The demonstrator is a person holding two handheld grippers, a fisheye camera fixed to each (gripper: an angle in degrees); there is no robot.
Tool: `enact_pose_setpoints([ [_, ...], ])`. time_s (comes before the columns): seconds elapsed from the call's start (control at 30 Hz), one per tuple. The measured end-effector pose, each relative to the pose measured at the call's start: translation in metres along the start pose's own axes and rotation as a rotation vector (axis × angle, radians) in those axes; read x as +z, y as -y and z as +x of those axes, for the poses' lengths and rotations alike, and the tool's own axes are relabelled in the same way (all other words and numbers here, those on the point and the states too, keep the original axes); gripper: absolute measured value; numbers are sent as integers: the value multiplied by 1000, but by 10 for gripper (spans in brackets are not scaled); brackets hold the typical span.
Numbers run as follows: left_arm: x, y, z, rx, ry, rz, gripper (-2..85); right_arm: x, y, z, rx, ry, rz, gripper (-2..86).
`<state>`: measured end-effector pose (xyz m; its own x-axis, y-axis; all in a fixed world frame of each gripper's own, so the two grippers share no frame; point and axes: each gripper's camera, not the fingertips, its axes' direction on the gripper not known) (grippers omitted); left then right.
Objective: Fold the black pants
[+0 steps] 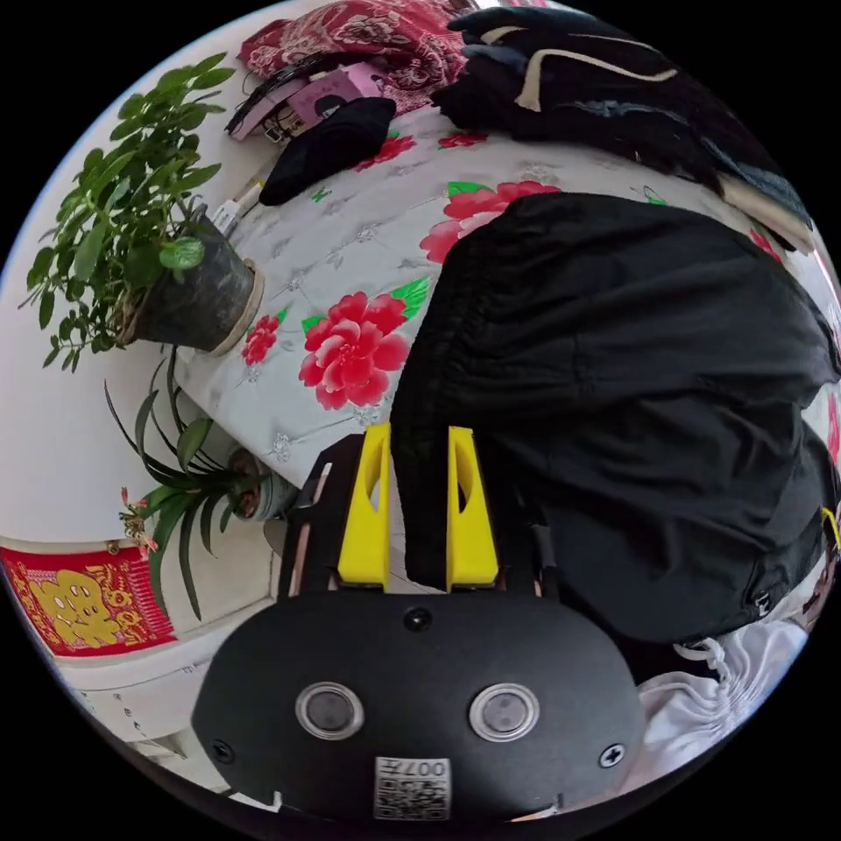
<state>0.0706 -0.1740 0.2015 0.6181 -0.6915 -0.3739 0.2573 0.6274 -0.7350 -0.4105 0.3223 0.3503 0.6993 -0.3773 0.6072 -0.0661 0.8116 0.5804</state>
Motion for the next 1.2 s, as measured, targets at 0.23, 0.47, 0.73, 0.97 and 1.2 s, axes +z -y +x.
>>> enact_pose_setpoints([
  [0.23,-33,-110,-82,-354,-320,155,95,-114,-64,144,374,178,232,103],
  [0.47,30,-172,-119,-614,-901,39,113,-139,-122,247,641,284,241,112],
  [0.73,52,-140,-128,-541,-875,-59,-5,-176,-95,271,741,295,234,15],
  [0.97,-3,-173,-194,-499,-1240,332,-10,-315,-104,298,623,709,616,-1],
  [1.2,-38,-202,-237,-371,-1252,429,-10,-438,-142,317,519,828,854,-3],
])
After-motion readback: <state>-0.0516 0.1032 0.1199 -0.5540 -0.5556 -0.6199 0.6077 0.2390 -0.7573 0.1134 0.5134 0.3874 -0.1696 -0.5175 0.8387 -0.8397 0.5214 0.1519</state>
